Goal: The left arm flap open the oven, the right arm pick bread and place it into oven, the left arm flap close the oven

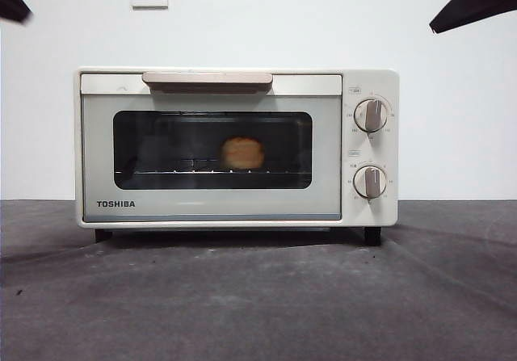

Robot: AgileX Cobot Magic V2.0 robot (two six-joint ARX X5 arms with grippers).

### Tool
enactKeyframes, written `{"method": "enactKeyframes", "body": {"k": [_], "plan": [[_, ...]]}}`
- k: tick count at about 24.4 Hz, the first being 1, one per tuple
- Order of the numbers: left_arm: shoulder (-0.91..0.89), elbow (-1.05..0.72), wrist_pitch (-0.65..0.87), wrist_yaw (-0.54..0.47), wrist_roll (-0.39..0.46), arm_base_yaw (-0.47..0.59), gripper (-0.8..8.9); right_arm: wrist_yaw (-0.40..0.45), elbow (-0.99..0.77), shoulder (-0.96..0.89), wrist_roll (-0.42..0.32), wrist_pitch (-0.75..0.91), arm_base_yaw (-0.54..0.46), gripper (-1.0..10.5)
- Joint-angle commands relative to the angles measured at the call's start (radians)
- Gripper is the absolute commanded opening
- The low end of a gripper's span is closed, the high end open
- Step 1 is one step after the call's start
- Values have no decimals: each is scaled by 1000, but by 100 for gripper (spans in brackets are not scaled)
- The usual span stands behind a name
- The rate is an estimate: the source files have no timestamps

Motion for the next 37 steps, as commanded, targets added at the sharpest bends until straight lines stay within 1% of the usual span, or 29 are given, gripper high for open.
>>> {"method": "enactKeyframes", "body": {"k": [1,3,6,10,11,12,13,37], "plan": [[-75,23,-52,-18,56,-3,16,4,14,5,3,22,5,440],[-129,23,-96,-21,71,-3,16,5,14,5,3,26,5,440],[-161,23,-161,-21,101,-3,16,56,14,5,3,34,5,440],[-162,23,-183,-21,101,-3,16,56,14,5,3,45,5,425],[-163,23,-183,-21,101,-3,17,56,14,5,3,46,5,361],[-163,23,-183,-21,101,-3,17,56,14,5,3,45,5,203],[-163,23,-183,-21,101,-3,19,57,14,5,3,45,5,20],[-163,23,-183,-21,101,-3,19,56,14,4,4,77,5,11]]}}
